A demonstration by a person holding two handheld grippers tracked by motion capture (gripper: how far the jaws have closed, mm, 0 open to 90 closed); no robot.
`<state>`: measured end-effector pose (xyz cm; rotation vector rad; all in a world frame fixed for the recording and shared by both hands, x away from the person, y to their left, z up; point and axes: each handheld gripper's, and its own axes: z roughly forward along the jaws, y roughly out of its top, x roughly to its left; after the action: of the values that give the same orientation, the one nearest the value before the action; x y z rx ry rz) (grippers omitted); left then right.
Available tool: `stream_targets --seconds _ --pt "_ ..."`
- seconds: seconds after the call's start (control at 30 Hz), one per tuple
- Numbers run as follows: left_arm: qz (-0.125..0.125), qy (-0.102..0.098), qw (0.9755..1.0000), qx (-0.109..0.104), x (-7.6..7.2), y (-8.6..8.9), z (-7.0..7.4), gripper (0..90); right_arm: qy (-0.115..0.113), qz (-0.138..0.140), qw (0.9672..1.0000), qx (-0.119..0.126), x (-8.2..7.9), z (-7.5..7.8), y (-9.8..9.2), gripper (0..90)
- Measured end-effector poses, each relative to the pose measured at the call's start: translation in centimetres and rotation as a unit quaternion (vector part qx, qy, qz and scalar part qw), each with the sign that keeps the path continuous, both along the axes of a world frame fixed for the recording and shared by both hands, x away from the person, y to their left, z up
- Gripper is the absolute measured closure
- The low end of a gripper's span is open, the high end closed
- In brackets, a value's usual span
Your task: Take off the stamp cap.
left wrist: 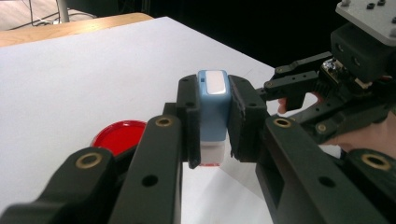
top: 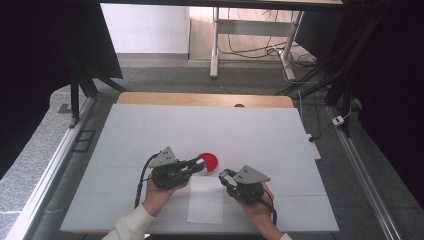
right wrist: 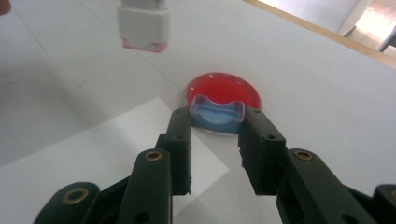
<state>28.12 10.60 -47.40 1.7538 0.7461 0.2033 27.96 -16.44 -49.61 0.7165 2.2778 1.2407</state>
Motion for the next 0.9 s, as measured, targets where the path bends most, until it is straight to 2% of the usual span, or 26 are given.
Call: stream_targets --seconds 0.37,0.9 --pt "-0.002 0.007 1.0000 0.004 0.2 0.1 -0.3 75.8 0.008 -0.015 0.9999 0.003 0.0 -0.5 -3.1 64.8" --pt "-0.005 0.012 0.9999 0.009 0.4 0.2 -0.4 75.7 0.010 -0.025 0.9996 0.011 -0.1 -0.5 -5.3 64.8"
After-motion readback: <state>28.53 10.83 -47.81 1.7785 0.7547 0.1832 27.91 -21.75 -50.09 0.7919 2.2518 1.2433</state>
